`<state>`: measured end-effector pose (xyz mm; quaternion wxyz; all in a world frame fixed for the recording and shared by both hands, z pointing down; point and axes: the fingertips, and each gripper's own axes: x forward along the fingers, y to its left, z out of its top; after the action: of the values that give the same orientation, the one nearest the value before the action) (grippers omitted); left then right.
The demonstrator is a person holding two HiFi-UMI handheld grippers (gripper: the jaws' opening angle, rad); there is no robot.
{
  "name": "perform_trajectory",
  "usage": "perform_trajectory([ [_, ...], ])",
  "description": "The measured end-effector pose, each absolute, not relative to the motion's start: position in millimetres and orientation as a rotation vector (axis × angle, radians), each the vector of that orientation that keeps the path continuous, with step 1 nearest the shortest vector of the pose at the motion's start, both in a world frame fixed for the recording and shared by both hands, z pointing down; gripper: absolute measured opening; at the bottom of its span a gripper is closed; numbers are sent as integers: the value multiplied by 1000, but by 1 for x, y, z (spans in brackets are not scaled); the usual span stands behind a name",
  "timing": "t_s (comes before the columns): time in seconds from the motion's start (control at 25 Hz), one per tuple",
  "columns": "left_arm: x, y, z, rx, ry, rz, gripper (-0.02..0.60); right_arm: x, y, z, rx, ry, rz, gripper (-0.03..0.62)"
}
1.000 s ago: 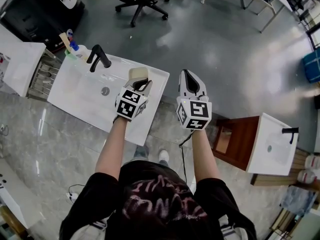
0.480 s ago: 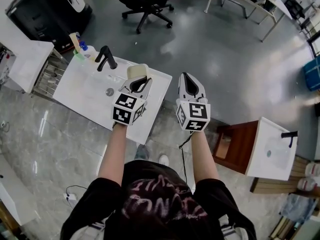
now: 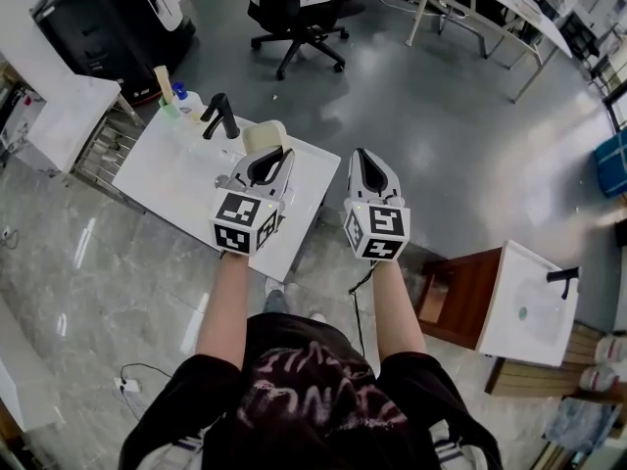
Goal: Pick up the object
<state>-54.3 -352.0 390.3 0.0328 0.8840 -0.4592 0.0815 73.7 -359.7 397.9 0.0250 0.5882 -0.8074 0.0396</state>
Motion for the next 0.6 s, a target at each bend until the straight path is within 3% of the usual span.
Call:
perform_trajectory([
  [0.6, -79, -306, 354, 2722, -1588, 154, 40, 64, -320, 380, 1761, -2549, 62, 14],
])
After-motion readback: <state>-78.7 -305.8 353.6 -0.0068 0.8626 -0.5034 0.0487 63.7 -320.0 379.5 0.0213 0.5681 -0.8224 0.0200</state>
